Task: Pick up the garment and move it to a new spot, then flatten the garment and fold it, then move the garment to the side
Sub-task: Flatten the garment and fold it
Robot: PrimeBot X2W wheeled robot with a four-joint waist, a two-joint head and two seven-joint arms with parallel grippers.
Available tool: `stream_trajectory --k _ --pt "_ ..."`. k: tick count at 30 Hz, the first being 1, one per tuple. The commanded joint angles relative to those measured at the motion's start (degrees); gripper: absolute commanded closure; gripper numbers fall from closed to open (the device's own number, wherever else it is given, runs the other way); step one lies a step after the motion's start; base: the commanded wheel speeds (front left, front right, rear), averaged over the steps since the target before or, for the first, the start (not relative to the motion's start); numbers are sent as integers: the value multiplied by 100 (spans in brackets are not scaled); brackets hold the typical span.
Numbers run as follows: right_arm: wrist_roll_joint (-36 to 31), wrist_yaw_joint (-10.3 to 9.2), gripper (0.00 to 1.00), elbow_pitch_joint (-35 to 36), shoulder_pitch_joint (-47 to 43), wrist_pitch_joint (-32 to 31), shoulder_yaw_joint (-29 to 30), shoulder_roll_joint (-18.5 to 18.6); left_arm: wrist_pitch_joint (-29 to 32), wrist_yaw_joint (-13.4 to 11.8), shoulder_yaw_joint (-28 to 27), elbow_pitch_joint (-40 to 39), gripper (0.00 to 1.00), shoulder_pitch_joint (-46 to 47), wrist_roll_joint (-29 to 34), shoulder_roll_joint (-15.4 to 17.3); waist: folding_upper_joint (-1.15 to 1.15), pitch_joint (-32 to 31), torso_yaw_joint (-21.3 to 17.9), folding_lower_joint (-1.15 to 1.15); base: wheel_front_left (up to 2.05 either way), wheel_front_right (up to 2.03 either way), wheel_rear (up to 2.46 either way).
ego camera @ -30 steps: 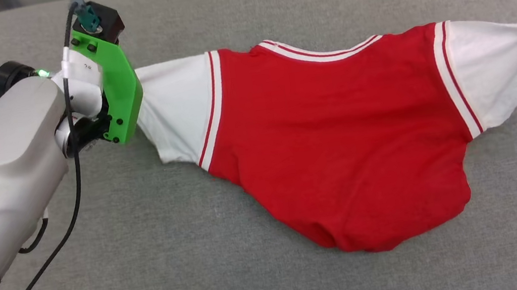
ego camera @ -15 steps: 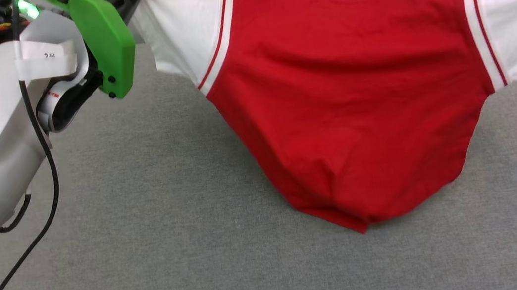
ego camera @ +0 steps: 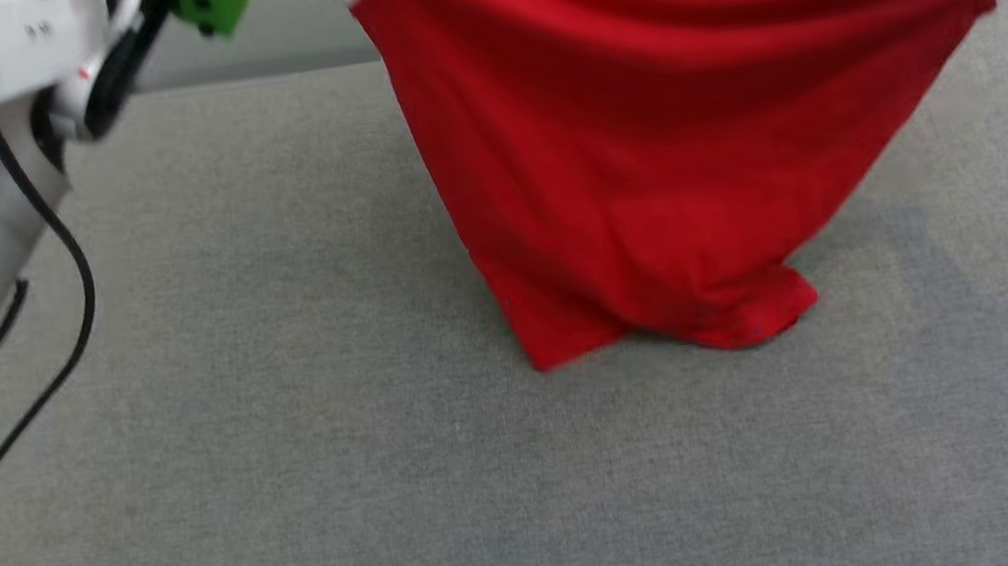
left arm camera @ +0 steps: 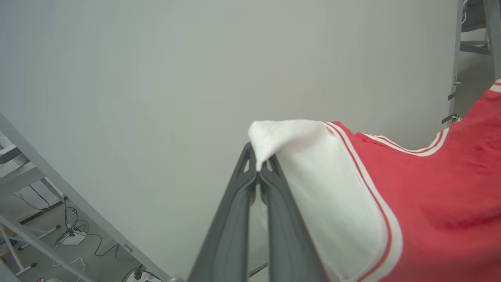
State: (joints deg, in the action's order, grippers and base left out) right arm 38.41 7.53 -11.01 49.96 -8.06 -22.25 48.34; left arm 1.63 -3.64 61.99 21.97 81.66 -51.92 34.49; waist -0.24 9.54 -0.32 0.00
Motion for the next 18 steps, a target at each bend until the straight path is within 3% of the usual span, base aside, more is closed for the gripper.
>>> stream_trajectory --k 1,6,18 --pt "-128 -4 100 -55 324 -40 44 -77 -117 -70 -78 98 100 248 96 -80 24 368 -92 0 0 0 0" --pt "-535 -4 100 -476 1368 -123 -84 -324 -331 -117 -223 591 100 889 306 -351 24 903 -168 0 0 0 0" --pt "-1190 -4 100 -2137 4082 397 -542 -857 -823 152 -580 2029 100 2641 547 -977 24 1836 -266 0 0 0 0"
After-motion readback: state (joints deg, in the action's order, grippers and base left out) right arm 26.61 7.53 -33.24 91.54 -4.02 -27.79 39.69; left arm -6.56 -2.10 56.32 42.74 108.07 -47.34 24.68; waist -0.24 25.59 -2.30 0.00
